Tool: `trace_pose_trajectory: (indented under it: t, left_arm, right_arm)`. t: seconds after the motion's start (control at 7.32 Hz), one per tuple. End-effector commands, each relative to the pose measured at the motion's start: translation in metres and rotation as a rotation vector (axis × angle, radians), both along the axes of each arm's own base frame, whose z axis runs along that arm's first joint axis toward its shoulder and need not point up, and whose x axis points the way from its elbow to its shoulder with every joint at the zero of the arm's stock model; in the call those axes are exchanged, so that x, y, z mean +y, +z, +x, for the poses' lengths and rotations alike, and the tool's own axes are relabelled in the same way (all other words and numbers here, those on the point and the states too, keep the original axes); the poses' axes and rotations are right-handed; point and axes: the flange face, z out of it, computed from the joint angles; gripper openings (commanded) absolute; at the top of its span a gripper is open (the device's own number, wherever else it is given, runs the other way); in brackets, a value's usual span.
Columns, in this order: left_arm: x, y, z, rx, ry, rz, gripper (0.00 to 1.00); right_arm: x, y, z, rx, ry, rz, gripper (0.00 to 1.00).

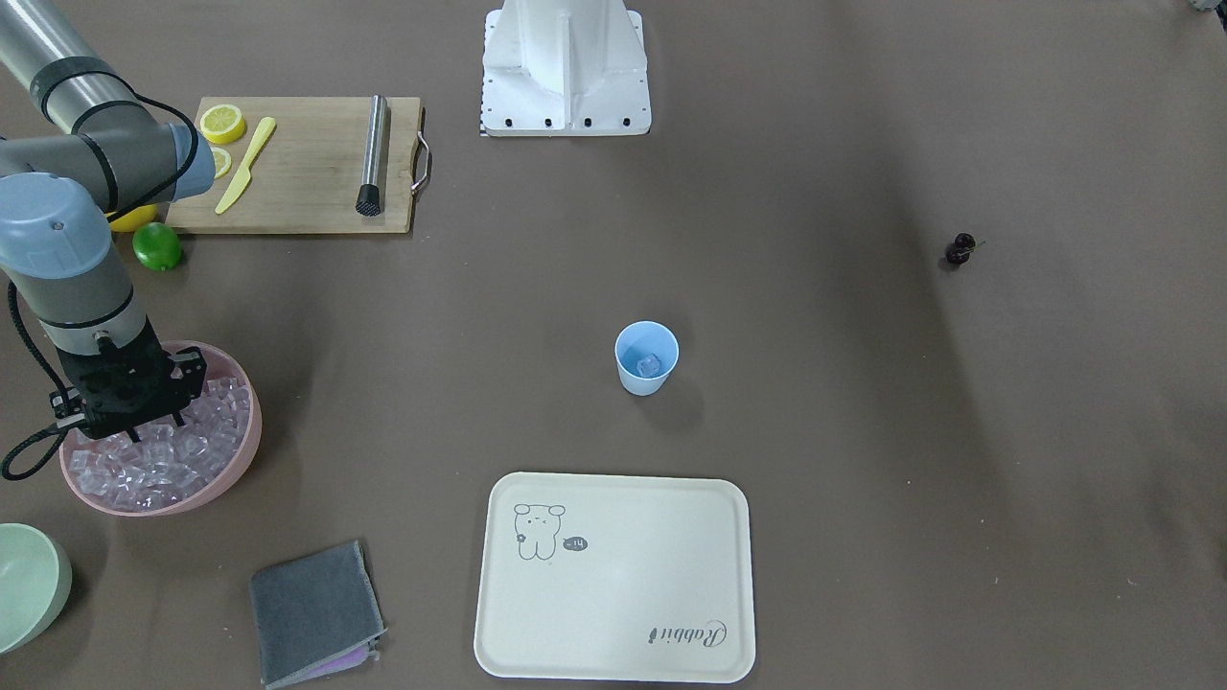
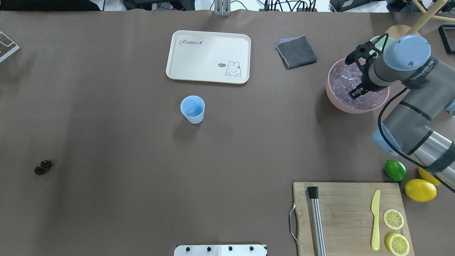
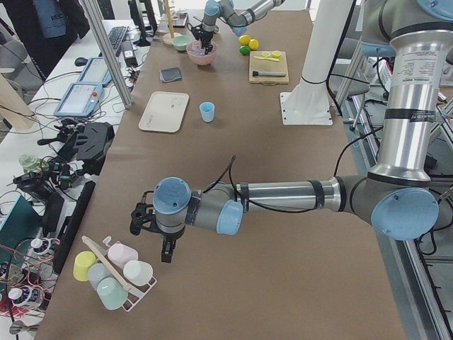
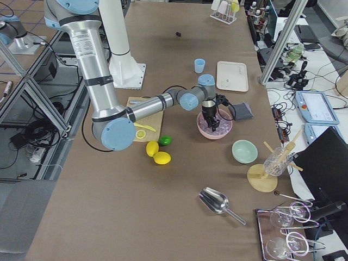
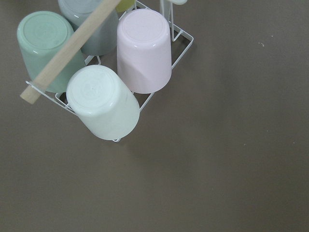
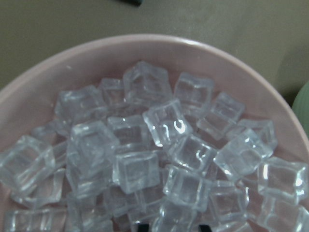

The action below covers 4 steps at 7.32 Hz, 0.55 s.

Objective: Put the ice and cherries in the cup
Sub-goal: 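Lower the right gripper into the bowl and grasp another ice cube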

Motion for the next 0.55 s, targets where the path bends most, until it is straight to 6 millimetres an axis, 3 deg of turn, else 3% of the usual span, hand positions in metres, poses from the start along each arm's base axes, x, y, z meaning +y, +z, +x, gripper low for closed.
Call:
trace_pose_trajectory:
  t: [0.0,0.27,0.41]
  left_arm:
    - [0.0,0.0,0.0,0.0,0.0,0.002,0.98]
    - [0.0,0.0,0.001,0.0,0.002,0.0,0.98]
    - [0.0,0.0,0.0,0.0,0.0,0.0,0.98]
  right_arm:
    - [-0.004,-0.01,0.004,-0.013,0.007,0.009,0.23]
    - [-0.015,-0.049,0.029,-0.096,0.012,-0.013,0.22]
    - [-0.014,-0.103,0.031,-0.103,0.02,-0.033,0.22]
